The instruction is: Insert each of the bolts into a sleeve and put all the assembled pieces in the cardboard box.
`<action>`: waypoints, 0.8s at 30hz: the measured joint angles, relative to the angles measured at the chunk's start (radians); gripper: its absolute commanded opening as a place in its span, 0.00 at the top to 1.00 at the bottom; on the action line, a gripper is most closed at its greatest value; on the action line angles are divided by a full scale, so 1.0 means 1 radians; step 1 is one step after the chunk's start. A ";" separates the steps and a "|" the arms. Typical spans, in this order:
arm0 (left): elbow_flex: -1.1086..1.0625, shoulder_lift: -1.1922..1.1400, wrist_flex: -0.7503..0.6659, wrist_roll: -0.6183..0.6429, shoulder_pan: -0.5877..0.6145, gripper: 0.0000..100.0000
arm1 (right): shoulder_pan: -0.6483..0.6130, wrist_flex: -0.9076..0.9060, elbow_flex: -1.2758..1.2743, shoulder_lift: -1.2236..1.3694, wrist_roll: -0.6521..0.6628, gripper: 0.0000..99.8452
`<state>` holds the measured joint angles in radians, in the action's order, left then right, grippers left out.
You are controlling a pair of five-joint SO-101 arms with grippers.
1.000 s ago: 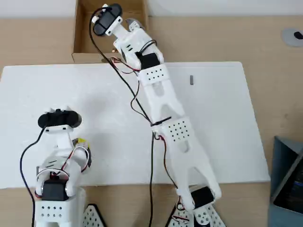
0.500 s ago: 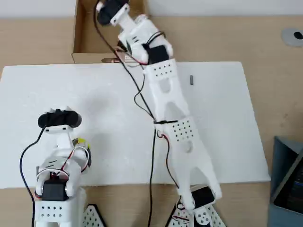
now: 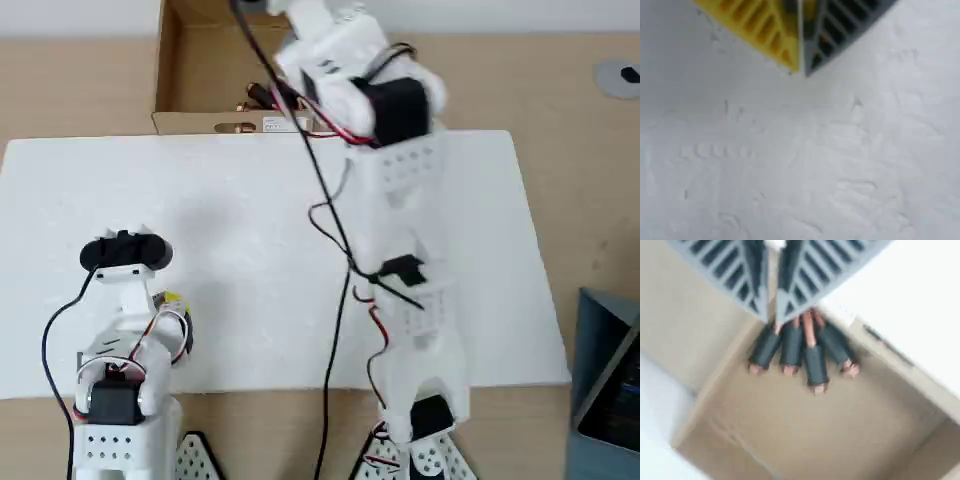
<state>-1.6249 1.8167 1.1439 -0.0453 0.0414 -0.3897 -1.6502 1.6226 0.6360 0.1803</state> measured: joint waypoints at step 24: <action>0.000 0.000 0.000 0.000 0.000 1.00 | 0.347 -0.117 -0.954 -1.071 -0.120 0.99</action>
<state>-1.6249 1.8167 1.1439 -0.0453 0.0414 -0.0430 -1.7668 0.6682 -0.4350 0.0606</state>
